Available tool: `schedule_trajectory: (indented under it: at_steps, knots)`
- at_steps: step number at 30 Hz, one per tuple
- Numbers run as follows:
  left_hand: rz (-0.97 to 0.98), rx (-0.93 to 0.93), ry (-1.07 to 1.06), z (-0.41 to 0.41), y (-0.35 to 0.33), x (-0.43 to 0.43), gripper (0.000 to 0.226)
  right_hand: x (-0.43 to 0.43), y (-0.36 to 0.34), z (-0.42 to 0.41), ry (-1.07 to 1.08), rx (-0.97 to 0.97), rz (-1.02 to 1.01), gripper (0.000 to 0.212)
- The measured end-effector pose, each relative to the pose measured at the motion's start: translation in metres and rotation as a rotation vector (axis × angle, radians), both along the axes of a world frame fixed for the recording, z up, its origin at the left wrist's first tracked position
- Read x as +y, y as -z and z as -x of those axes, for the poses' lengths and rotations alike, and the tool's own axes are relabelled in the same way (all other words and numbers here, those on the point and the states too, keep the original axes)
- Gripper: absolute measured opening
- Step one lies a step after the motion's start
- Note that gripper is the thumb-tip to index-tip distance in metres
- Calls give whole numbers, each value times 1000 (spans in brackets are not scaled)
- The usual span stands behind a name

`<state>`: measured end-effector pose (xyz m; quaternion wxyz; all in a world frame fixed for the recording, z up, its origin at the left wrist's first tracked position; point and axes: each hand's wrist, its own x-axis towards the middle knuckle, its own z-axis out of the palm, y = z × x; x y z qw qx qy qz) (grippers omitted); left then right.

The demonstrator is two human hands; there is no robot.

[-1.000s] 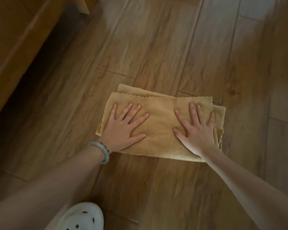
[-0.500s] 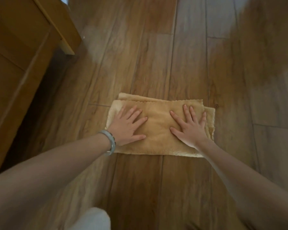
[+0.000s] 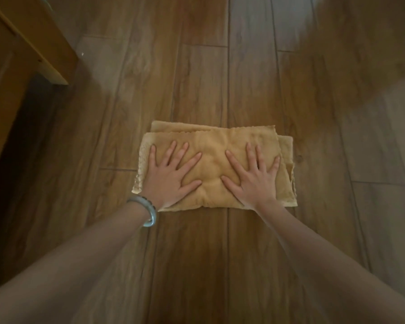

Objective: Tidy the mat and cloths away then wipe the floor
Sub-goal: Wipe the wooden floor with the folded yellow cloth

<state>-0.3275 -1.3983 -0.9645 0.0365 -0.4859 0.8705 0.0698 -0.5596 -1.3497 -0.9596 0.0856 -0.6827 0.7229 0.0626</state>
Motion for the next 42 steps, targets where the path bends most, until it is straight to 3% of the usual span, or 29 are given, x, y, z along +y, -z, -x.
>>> schedule_trajectory:
  at_steps: [8, 24, 31, 37, 42]
  knots:
    - [-1, -15, 5, 15, -1, -51, 71, -53, -12, 4, 73, 4, -237, 65]
    - [5, -20, 203, 28, 0, -73, 72, -22, -7, -3, 148, -61, -169, 71]
    - [-8, -38, 49, 82, 1, -121, 75, -91, -6, 55, 171, -47, -127, 67]
    - [-5, 1, -1, 114, -3, -71, 74, -73, -8, 90, 50, 5, -139, 69]
    - [-47, 108, 158, 154, -3, 1, 70, 19, -8, 156, 88, 5, -100, 71]
